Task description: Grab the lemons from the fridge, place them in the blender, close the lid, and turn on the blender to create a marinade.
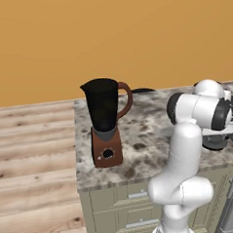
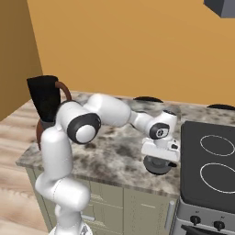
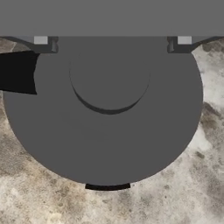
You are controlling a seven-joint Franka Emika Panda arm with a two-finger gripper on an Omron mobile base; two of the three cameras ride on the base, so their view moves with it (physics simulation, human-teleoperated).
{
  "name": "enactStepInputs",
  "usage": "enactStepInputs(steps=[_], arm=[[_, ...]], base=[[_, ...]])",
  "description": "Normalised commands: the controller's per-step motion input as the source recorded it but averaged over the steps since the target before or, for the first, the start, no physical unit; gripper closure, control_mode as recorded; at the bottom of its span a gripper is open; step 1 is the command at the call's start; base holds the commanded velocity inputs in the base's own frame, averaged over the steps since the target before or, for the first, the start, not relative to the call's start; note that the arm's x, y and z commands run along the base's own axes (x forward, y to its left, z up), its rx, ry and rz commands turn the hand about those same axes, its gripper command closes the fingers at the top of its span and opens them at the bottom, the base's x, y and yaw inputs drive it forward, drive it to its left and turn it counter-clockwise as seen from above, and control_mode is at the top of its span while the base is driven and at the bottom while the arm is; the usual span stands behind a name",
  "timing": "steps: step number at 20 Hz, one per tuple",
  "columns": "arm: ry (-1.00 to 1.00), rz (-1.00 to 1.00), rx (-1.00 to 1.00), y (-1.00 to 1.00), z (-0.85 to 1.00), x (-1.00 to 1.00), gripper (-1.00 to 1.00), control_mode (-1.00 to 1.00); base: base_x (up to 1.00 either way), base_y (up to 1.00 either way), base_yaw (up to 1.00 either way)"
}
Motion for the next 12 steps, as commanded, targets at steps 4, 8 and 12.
enactStepInputs(steps=[4, 8, 12], arm=[[-0.22, 0.01, -0.01, 0.01, -0.17, 0.0, -1.0, -1.0], [-0.21, 0.01, 0.0, 0.0, -0.13, 0.07, -1.0, -1.0], [0.01, 0.0, -0.02, 0.0, 0.0, 0.0, -1.0, -1.0]], base=[[0.0, 0.0, 0.0], [0.0, 0.0, 0.0], [0.0, 0.0, 0.0]])
